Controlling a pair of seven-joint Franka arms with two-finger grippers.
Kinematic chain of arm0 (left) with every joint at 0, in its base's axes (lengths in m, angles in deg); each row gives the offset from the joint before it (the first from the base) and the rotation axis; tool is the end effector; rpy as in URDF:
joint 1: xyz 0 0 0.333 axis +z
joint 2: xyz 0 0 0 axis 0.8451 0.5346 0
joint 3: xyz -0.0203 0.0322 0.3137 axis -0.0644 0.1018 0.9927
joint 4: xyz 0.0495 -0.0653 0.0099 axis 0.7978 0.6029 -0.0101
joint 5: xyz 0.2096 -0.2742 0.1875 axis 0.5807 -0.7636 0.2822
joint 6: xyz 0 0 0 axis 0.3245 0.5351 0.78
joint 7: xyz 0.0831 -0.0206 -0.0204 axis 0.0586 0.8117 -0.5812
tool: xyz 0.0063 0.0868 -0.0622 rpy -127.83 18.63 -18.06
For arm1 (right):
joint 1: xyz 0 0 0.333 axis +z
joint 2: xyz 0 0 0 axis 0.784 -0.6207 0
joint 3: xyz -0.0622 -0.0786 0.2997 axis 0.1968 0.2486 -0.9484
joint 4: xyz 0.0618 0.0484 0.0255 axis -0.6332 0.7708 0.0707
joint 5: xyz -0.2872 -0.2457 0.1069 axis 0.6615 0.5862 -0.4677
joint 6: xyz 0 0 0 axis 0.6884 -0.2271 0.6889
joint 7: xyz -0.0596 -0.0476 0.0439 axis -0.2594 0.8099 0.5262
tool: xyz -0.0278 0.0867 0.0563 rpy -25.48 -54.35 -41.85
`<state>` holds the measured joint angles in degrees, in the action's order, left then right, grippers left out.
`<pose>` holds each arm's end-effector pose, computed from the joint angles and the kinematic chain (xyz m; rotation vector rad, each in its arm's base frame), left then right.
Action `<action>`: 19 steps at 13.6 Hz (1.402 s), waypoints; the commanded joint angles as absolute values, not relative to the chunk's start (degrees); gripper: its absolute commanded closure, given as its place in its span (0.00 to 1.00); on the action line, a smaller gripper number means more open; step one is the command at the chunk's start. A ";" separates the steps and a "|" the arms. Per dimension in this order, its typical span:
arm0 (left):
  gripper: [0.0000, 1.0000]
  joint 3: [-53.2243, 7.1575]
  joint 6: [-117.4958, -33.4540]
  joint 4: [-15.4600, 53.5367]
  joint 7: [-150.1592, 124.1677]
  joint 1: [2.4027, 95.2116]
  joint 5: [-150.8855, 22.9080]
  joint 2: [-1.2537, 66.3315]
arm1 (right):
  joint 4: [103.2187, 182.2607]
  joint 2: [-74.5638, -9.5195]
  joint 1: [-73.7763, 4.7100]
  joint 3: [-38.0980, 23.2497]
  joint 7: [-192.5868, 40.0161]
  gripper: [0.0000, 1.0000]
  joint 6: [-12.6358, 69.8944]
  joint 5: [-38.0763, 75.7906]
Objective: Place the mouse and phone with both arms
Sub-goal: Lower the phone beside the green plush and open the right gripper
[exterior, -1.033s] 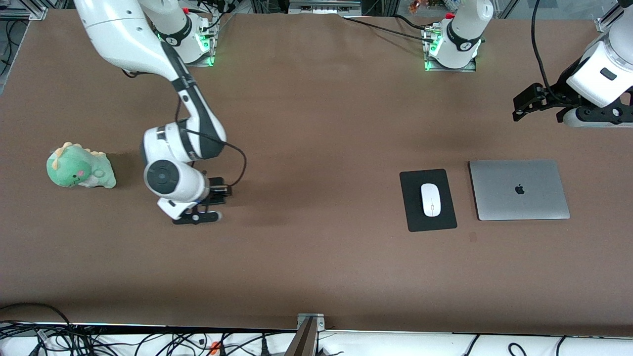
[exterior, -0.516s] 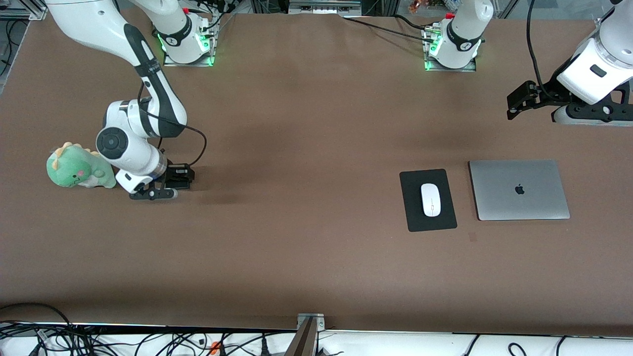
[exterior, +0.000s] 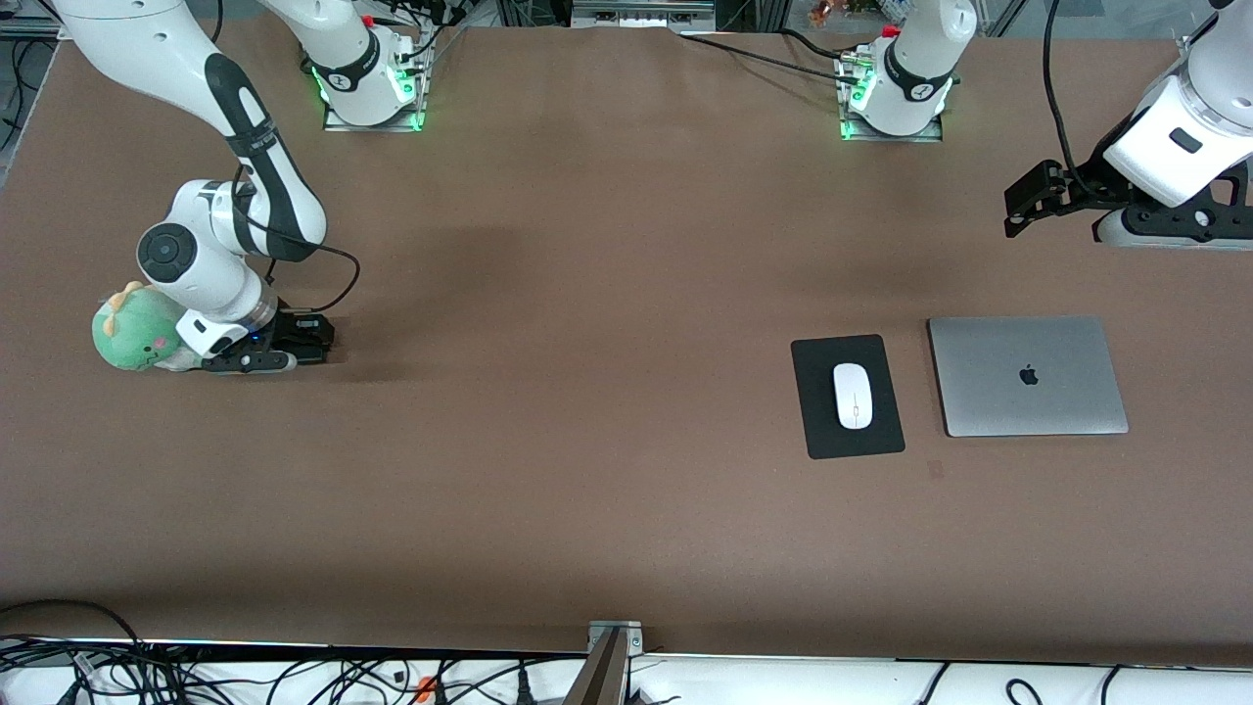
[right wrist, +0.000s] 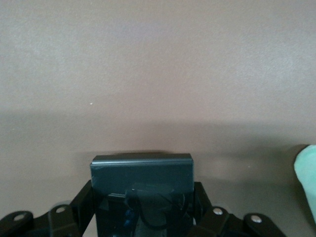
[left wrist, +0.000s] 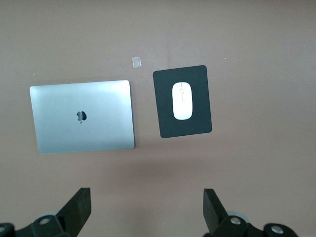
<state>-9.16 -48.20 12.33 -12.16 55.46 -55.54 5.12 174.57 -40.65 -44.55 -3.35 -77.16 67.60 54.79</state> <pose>0.5397 -0.0639 0.6178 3.1368 -0.0263 -0.0396 0.5359 -0.0260 0.1892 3.0834 0.0893 0.0450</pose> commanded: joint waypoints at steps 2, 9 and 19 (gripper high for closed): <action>0.00 -9.10 -47.26 10.73 -12.43 55.22 -54.21 5.77 | 175.29 -42.56 -47.41 -3.91 -78.28 0.71 73.83 54.47; 0.00 -9.10 -47.35 10.73 -12.43 55.22 -54.21 5.77 | 174.42 -43.19 -47.50 -4.17 -78.64 0.00 73.59 54.47; 0.00 -9.10 -47.43 10.47 -12.43 55.13 -54.29 6.21 | 156.23 -32.57 -47.24 -4.52 -77.93 0.00 33.27 51.48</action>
